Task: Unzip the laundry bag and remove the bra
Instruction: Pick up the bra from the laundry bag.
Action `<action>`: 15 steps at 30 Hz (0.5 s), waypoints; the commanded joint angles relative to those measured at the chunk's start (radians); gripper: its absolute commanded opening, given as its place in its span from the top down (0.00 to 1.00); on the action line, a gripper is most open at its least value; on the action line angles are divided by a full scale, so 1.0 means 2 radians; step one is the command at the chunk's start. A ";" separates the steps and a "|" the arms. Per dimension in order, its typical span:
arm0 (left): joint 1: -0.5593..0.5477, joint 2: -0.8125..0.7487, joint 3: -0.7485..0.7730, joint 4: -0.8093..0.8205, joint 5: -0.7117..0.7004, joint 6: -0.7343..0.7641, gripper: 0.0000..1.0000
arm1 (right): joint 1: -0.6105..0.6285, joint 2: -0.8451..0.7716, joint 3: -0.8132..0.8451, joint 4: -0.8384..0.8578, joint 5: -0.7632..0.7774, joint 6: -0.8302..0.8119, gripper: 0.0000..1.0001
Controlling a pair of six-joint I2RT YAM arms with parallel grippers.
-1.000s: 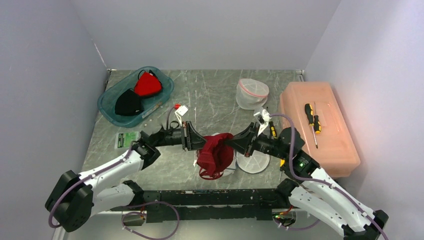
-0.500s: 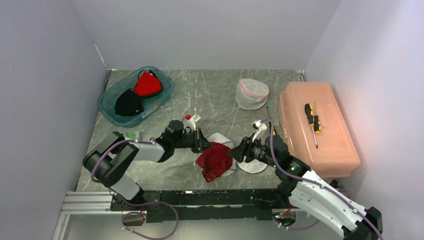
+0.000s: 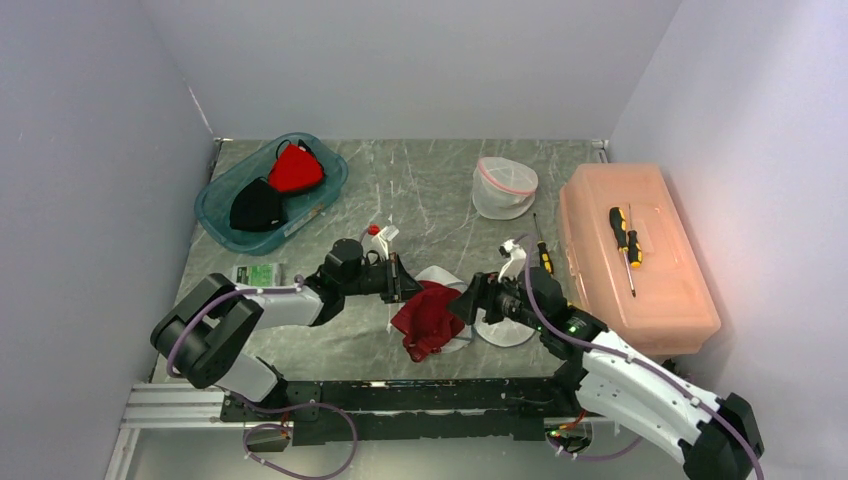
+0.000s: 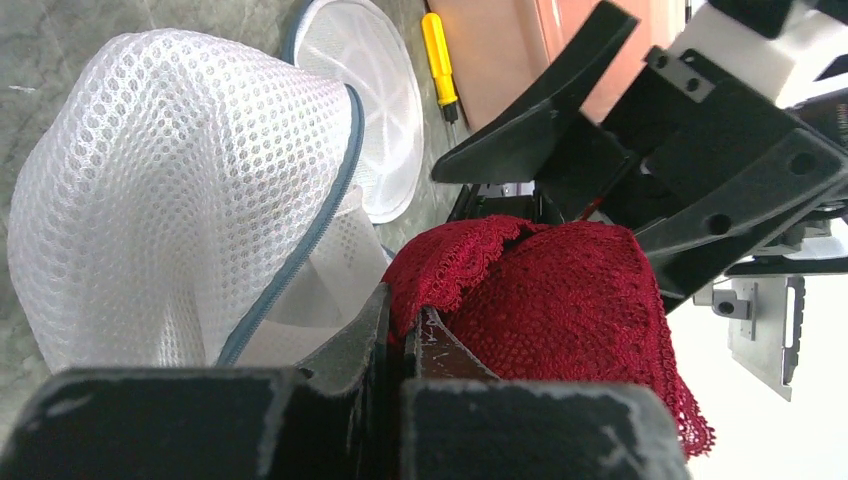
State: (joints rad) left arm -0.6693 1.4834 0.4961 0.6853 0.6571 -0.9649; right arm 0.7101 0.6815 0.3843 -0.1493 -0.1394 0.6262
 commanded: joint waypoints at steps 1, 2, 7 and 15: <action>-0.003 -0.002 0.005 0.018 0.006 0.004 0.97 | -0.004 0.036 -0.024 0.112 -0.061 0.056 0.15; -0.003 0.001 0.004 0.024 0.009 0.000 0.97 | -0.004 0.042 -0.029 0.127 -0.070 0.063 0.15; -0.003 0.003 0.001 0.041 0.014 -0.013 0.97 | -0.004 0.049 -0.047 0.192 -0.069 0.083 0.31; -0.004 -0.075 0.012 -0.050 -0.006 0.014 0.95 | -0.005 0.031 -0.035 0.202 -0.068 0.063 0.96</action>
State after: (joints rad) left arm -0.6693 1.4475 0.4957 0.6605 0.6521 -0.9791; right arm 0.7055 0.7795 0.2852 0.1730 -0.2638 0.7815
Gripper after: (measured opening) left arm 0.061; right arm 0.149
